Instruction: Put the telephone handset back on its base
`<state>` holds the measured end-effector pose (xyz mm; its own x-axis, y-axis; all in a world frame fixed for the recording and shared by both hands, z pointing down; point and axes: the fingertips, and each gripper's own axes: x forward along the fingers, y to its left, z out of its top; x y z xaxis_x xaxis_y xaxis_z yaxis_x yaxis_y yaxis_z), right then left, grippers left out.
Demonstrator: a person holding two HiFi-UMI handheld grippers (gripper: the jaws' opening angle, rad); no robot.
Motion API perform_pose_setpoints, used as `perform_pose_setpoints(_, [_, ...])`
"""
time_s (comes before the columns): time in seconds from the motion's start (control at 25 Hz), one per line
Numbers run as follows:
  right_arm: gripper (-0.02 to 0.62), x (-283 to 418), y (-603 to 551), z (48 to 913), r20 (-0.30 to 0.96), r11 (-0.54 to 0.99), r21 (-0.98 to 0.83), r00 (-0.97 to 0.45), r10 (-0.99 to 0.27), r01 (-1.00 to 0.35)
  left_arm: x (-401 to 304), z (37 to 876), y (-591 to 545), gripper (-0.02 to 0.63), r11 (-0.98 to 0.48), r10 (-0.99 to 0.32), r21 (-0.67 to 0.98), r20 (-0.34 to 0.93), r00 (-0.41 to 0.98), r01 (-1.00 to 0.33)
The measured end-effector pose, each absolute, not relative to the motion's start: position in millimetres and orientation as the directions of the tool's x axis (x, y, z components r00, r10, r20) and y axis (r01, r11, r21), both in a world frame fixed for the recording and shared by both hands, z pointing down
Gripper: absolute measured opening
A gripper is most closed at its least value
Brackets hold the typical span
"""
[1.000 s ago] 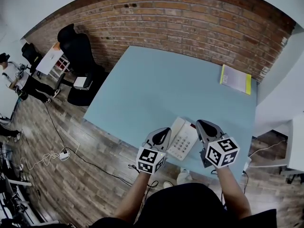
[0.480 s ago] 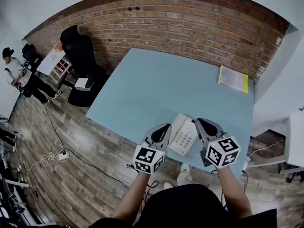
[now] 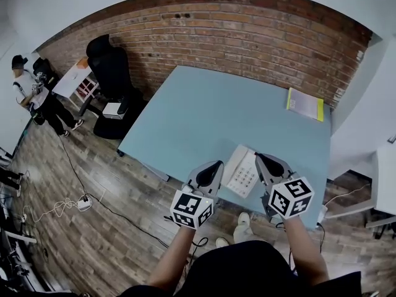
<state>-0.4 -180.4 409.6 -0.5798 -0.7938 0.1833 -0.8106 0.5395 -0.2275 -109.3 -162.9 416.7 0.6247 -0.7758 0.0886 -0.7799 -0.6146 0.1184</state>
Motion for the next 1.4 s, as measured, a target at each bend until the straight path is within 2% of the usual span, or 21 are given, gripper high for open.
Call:
perform_pose_setpoints(0.72, [0.012,-34.3,-128.5,416.0,0.208,0.555,-0.213,-0.593,-0.778,-0.804,-155.6,421.7,-111.1,0.009,-0.572,-0.805,0.163,0.073,0.588,-0.804])
perform_pose_setpoints(1.4, [0.012,-13.3,-116.6,414.7,0.197,0.542,-0.216,-0.580,-0.791,-0.812,-131.3,417.5,-103.8,0.009,-0.592,-0.791,0.176,0.060,0.609,-0.786])
